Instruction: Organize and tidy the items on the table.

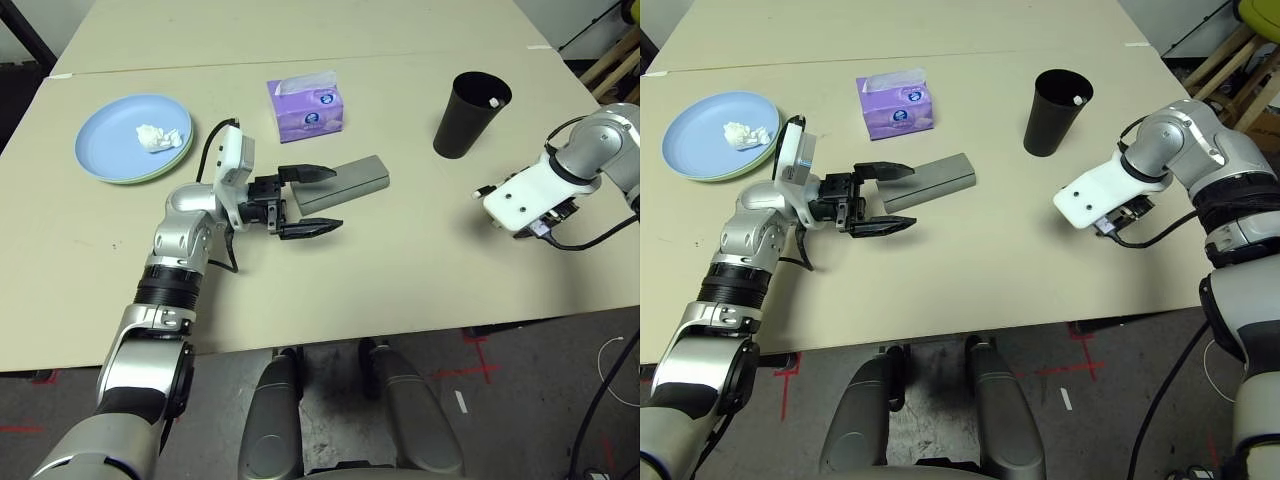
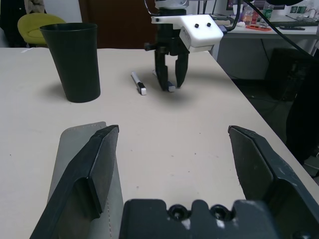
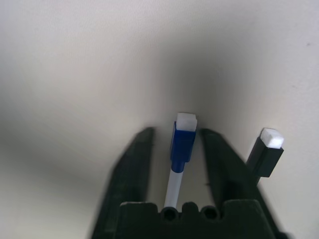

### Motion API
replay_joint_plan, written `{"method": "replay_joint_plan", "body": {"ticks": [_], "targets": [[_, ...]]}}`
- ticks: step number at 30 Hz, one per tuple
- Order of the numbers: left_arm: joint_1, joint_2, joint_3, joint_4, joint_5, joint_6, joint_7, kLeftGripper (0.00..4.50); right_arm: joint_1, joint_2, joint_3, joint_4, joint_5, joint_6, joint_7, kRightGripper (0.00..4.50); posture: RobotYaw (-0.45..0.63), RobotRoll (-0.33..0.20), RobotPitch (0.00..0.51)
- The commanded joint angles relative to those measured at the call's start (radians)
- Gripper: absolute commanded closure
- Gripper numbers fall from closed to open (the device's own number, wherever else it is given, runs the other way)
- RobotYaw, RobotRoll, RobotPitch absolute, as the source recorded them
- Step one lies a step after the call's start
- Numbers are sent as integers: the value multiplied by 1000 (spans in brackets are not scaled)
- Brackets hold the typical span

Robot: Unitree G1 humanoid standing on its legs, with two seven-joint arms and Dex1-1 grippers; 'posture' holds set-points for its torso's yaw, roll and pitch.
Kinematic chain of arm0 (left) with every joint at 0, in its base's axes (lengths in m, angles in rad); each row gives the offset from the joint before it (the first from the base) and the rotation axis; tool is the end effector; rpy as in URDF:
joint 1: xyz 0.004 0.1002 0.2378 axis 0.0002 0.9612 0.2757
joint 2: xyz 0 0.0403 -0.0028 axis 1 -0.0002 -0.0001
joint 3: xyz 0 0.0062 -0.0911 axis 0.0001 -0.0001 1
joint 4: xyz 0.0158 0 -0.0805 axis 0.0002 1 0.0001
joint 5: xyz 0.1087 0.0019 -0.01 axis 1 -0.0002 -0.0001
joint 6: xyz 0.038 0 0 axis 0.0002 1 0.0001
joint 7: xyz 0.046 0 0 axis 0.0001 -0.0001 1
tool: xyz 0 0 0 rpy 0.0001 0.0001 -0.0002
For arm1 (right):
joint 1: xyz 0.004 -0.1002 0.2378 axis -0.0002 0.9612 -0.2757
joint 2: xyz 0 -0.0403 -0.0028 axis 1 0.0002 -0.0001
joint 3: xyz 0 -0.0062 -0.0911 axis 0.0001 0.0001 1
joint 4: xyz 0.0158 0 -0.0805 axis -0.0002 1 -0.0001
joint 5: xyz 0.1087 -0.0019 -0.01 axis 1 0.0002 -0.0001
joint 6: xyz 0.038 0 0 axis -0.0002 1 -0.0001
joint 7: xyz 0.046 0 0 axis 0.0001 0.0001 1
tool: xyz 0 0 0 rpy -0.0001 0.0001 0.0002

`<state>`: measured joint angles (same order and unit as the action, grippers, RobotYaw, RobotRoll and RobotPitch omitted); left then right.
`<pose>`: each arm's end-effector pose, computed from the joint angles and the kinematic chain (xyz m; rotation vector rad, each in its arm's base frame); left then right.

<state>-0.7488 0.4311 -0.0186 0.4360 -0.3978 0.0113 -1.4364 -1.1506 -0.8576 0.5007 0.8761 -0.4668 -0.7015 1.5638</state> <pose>0.3259 0.1992 0.1902 0.2359 -0.2372 -1.4619 0.3328 -0.2393 0.2635 -1.7210 0.6456 1.4283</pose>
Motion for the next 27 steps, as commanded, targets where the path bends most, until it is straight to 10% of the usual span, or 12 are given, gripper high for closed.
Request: {"method": "replay_joint_plan", "body": {"ticks": [1,9,17,27], "targets": [[15,3,-12,-26,4,-2,-2,0,-7,-6,11,23,-1,-8,19,3619,100,0,287],[1,0,-12,-1,10,-13,-5,0,-27,-21,22,21,107,69,51,4077,87,0,268],[-26,4,-14,42,19,-30,-20,0,-36,-221,234,-366,778,622,51,4077,62,0,251],[-43,-3,-19,68,22,-44,-27,0,210,-69,-274,-593,1079,1009,-161,4077,46,0,244]]}}
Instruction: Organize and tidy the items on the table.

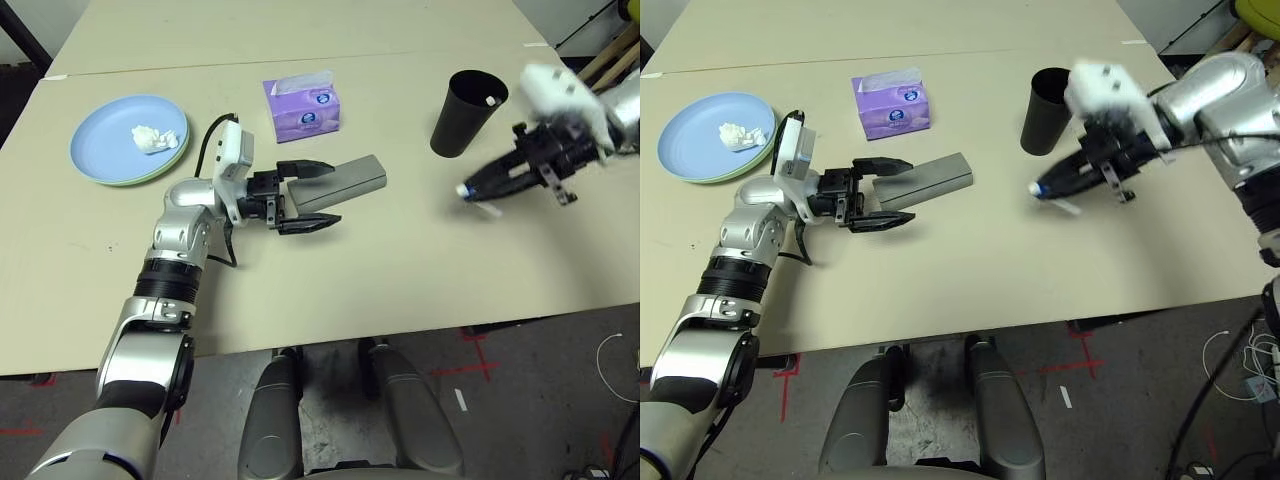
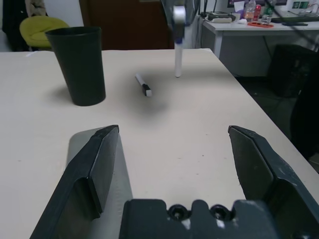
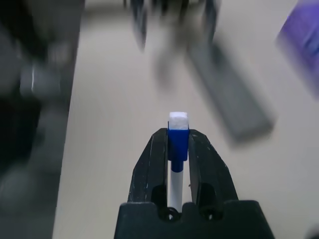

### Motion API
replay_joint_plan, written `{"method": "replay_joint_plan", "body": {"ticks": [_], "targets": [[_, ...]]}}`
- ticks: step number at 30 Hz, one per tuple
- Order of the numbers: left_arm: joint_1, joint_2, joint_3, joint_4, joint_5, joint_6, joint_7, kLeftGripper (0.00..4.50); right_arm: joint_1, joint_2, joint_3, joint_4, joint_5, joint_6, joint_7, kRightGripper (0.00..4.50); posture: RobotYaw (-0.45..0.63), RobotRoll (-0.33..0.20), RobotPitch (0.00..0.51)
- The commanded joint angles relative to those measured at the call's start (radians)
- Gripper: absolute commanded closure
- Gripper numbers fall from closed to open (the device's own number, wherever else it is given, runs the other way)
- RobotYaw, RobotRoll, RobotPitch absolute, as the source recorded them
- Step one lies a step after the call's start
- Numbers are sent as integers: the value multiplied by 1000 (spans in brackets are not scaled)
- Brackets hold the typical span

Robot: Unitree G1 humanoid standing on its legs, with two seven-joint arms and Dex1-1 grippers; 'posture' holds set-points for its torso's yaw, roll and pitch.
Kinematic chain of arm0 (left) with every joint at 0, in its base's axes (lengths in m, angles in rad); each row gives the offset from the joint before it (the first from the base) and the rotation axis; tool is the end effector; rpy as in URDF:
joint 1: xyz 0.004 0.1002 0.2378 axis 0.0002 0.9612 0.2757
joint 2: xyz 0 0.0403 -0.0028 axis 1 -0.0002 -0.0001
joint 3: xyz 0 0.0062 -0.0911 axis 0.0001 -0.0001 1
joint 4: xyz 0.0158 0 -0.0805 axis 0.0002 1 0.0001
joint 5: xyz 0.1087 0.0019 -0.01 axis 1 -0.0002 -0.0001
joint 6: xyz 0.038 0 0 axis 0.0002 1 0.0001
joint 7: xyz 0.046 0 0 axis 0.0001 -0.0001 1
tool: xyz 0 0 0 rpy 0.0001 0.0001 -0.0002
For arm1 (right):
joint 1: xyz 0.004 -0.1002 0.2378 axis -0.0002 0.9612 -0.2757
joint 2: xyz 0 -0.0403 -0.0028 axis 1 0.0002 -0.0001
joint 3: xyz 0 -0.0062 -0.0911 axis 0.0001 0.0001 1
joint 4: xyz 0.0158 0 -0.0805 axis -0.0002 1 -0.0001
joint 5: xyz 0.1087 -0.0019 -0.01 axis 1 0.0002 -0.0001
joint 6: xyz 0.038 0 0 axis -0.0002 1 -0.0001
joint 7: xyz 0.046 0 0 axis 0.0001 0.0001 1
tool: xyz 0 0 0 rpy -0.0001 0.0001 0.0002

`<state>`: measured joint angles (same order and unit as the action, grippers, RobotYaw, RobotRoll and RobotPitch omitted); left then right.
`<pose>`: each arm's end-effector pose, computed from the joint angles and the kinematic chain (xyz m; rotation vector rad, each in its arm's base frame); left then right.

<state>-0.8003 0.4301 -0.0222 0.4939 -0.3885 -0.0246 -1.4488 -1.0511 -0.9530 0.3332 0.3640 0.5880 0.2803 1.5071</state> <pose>0.3318 0.1981 0.1977 0.2650 -0.2571 -1.4647 0.3108 -0.2398 0.3049 -0.5562 0.0865 1.4643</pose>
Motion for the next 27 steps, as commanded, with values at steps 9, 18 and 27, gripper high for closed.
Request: {"method": "replay_joint_plan", "body": {"ticks": [9,18,27], "targets": [[27,9,-14,-1,12,-1,-15,0,432,377,-401,-398,20,-40,-618,4076,38,0,238],[11,5,-15,14,17,-5,-12,0,437,540,-495,-438,-76,-115,-902,4077,38,0,231],[19,6,-12,6,15,-7,-6,0,446,628,-528,-423,-174,-207,-1086,4076,48,0,226]]}}
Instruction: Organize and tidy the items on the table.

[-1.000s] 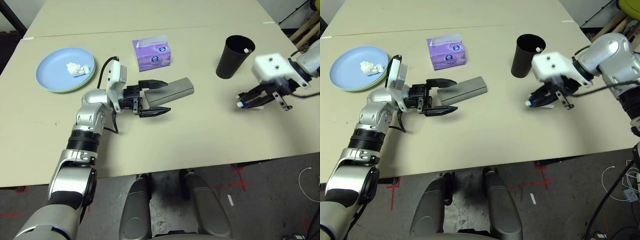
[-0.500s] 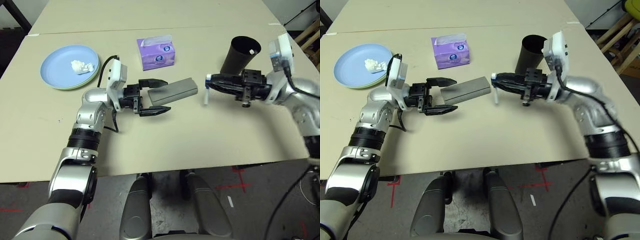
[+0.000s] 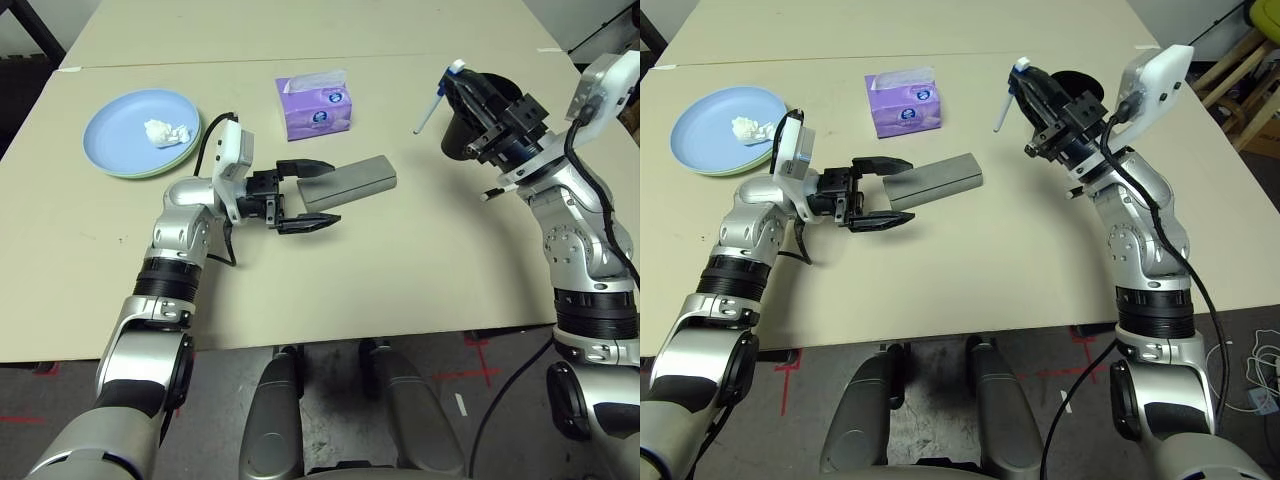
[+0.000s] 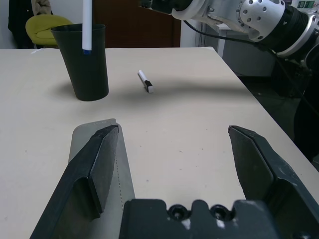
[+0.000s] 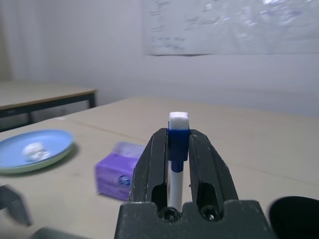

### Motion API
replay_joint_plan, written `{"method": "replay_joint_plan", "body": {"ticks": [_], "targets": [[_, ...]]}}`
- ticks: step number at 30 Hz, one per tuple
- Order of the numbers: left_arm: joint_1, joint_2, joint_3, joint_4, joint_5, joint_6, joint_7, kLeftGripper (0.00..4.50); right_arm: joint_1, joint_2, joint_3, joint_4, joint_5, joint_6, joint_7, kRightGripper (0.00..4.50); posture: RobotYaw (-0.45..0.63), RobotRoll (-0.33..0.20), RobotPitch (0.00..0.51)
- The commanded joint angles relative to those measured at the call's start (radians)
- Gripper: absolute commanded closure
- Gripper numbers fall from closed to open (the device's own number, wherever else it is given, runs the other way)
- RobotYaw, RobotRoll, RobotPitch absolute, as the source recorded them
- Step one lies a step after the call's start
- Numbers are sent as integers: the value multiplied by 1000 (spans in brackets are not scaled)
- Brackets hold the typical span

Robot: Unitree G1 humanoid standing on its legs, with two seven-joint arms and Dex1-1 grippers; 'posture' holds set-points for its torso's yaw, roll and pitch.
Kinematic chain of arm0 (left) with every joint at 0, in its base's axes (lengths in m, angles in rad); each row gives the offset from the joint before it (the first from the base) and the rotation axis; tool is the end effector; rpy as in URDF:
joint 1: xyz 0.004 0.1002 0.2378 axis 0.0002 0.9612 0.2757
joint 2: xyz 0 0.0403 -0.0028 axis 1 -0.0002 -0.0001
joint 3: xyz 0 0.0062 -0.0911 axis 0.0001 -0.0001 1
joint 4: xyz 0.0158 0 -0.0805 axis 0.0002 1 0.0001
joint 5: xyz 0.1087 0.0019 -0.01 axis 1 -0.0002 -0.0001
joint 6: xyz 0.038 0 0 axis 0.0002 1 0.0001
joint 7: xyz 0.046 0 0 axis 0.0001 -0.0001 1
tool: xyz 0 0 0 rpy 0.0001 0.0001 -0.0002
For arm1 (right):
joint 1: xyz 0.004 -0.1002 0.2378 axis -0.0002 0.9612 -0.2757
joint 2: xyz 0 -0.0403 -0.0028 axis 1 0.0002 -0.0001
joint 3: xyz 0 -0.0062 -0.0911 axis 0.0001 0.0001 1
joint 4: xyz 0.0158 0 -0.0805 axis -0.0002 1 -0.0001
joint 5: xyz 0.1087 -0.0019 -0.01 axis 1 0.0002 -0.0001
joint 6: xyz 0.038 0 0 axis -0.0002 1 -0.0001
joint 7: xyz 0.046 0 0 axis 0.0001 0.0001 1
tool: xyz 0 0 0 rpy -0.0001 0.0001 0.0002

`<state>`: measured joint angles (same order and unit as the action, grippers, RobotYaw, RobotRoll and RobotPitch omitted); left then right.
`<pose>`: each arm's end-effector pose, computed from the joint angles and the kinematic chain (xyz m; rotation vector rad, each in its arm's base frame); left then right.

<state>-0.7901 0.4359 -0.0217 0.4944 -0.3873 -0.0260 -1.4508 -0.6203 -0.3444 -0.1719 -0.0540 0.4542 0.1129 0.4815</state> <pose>0.3309 0.2006 0.1951 0.2643 -0.2461 -1.4606 0.2798 -0.1964 0.2319 0.0035 -0.6138 0.5436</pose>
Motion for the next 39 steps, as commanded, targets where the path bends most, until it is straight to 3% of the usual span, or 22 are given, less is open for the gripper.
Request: {"method": "replay_joint_plan", "body": {"ticks": [1,26,31,39], "targets": [[8,0,-12,6,14,-5,-3,0,14,26,-25,-2,-47,-47,-75,4077,48,0,225],[1,-4,-14,5,15,-4,0,0,-147,80,-73,195,-239,-196,-407,4077,48,0,223],[0,-5,-14,6,14,-5,0,0,-134,66,-78,206,-277,-159,-458,4077,47,0,224],[-4,-7,-15,9,14,-4,-1,0,-121,89,-82,189,-236,27,-488,4077,44,0,226]]}}
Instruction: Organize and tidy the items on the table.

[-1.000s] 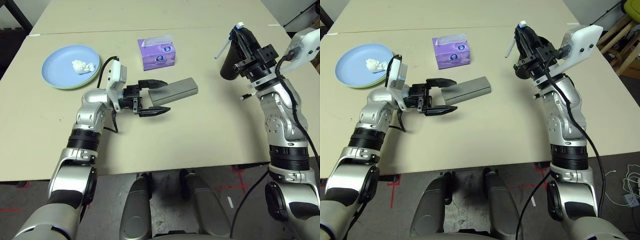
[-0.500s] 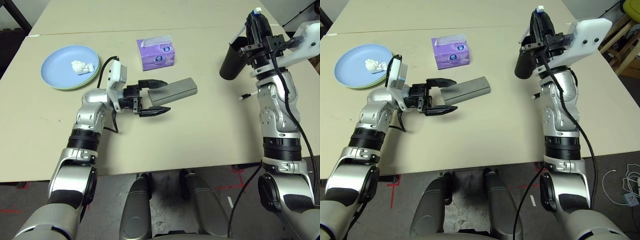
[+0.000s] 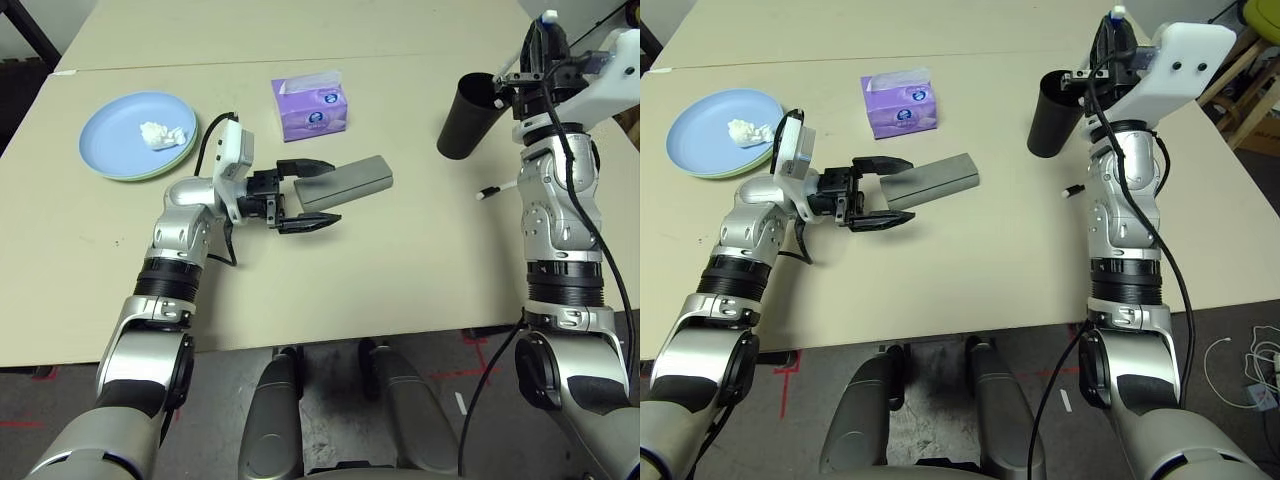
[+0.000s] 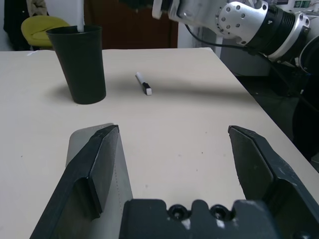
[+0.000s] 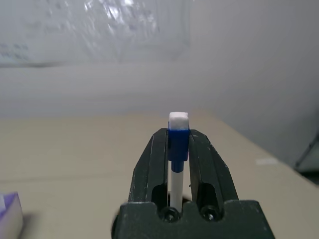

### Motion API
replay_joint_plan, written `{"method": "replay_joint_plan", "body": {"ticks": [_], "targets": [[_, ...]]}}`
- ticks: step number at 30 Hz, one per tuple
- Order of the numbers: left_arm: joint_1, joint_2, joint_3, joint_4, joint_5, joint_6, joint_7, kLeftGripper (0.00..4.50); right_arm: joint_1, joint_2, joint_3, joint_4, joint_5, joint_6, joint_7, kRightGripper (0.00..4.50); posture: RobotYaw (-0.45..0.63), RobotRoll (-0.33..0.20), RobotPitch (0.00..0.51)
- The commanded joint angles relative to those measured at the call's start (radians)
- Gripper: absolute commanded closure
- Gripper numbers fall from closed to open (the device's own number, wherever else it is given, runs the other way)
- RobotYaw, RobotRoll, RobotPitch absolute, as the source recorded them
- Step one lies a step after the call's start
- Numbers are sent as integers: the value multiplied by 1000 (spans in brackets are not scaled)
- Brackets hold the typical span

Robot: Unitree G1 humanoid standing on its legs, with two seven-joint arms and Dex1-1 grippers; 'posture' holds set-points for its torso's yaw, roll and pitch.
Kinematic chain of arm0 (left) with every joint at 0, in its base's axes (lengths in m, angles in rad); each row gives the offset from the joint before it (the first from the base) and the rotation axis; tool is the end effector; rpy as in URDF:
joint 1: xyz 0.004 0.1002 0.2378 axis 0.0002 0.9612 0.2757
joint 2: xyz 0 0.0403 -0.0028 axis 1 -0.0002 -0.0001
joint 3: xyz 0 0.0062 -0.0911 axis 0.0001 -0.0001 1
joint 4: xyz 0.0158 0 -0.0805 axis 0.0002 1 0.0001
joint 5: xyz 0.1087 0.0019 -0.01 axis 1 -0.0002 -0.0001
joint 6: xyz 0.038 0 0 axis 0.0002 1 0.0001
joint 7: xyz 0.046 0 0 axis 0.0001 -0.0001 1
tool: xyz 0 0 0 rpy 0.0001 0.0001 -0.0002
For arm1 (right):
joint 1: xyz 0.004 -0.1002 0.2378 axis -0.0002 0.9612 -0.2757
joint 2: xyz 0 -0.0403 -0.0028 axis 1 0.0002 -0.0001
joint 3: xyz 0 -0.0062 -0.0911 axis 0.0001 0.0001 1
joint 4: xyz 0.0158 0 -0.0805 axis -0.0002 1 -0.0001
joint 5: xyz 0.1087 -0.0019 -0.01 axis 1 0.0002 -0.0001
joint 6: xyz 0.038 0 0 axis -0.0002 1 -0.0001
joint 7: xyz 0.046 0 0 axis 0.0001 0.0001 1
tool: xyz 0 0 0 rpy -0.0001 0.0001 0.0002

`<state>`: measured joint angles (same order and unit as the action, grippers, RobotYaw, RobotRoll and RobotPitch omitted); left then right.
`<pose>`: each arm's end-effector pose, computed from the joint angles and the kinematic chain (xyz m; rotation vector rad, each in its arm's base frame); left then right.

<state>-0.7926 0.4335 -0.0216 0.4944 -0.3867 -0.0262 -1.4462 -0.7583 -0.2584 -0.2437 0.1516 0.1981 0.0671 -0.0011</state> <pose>0.3311 0.1998 0.1956 0.2640 -0.2495 -1.4578 0.3048 -0.1951 0.2340 0.0515 -0.5668 -0.0638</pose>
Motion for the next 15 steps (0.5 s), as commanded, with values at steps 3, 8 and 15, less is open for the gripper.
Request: {"method": "replay_joint_plan", "body": {"ticks": [3,8,15], "targets": [[-1,-4,-14,9,14,-4,-5,0,16,5,-4,-31,38,139,8,4077,45,0,227],[2,-4,-15,5,14,-2,-3,0,4,1,-12,-46,44,183,0,1946,46,0,226],[2,-6,-15,5,14,-4,-1,0,-23,-13,-20,-51,66,160,41,20,45,0,227]]}}
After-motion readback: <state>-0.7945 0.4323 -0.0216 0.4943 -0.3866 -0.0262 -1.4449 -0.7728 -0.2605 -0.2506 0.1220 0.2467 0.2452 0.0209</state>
